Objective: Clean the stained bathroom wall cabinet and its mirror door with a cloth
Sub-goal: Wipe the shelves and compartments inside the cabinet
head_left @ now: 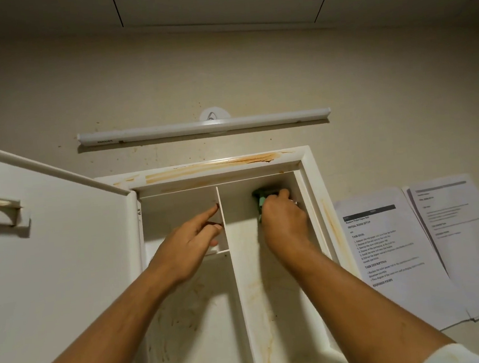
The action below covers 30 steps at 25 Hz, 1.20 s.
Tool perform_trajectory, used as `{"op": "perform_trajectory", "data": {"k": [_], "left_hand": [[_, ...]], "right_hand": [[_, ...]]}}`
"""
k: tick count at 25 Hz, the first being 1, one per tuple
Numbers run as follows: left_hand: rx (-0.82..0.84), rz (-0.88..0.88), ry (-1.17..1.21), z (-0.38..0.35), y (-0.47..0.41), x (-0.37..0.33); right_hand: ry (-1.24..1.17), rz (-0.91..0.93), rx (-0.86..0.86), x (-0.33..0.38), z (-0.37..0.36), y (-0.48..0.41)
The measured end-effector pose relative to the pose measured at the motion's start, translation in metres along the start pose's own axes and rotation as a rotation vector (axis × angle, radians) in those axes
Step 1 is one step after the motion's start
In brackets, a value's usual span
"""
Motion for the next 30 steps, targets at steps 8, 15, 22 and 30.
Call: {"op": "perform_trajectory", "data": {"k": [8, 15, 22, 30], "left_hand": [[-0.006, 0.002, 0.044, -0.002, -0.005, 0.004], [0.037, 0.016, 0.033, -0.003, -0.009, 0.009], [0.058, 0.039, -0.016, -0.003, -0.008, 0.009], [0.094, 0.049, 0.006, -0.004, -0.008, 0.007]], "right_hand": [[-0.08, 0.298, -0.095, 0.017, -0.003, 0.01], [0.265, 0.332, 0.049, 0.012, 0.005, 0.007], [0.349, 0.121, 0.1, 0.015, -0.001, -0.006], [0.111, -0.103, 0.092, 0.02, 0.004, -0.022]]}}
Point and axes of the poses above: each hand's wrist, its own y-axis away from the middle knuckle, its own z-axis out of the back of the hand, x = y × z, the point moved 4 cm from there along -y, towards the middle knuckle, and after that the axes turned 10 degrees about -x, right-handed, at the moved point
